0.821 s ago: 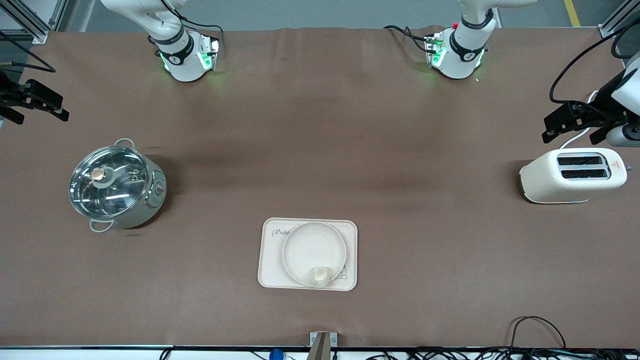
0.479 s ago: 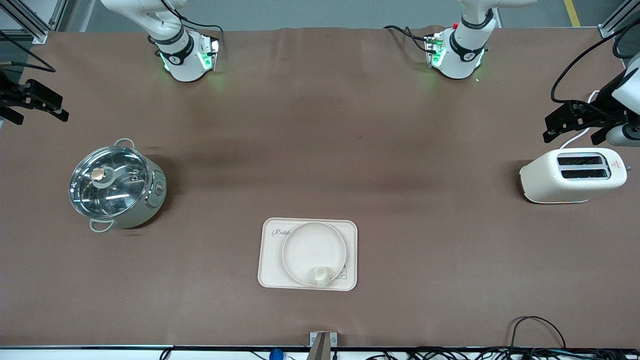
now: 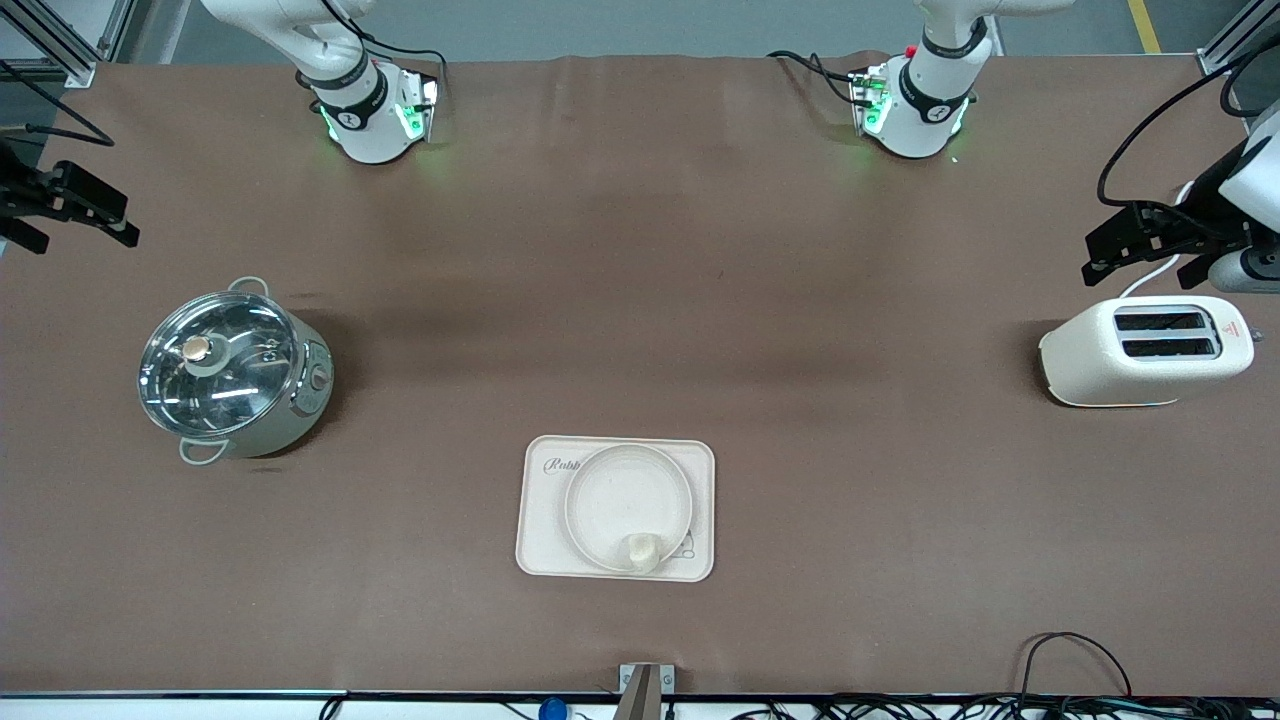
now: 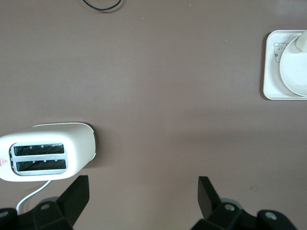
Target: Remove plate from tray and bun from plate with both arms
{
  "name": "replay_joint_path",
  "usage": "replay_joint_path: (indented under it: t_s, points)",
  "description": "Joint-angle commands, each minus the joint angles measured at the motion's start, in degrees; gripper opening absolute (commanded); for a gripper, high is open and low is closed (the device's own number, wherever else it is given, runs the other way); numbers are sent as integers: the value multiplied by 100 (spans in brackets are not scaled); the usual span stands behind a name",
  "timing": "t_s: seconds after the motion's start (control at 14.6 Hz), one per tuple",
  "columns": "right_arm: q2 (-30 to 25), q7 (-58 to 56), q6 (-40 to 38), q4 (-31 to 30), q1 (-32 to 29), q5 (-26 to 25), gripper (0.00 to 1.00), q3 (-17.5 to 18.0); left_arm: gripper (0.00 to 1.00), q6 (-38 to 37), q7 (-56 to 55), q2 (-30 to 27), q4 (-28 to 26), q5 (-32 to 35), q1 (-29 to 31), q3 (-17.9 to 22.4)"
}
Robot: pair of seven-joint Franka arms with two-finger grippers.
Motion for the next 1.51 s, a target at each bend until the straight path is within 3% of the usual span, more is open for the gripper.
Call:
replay_joint_path:
  t_s: [0.0,0.27,0.41,0.75,1.09,1.44]
  points:
    - [542,68,686,51,37,198,100,153,100,-108,-70,18,81,111,-8,-13]
    - [1456,1164,1767,261,335,435,97,452,100,-108,-79,18,72,111,-8,-12]
    - [1738,1465,2155,306,292,435,96,839,100,-108,-70,18,72,102,-8,-12]
    - [2976,1781,2428,1070,783,671,81,919,100,-108,-70,18,72,102,-8,-21]
    - [4443,1774,4122,1667,1354,761,59,919,100,-108,-44,18,72,102,1,-21]
    - [5596,2089,4957,2327,1767,857,61,919,100,-108,-8,18,63,102,28,-21]
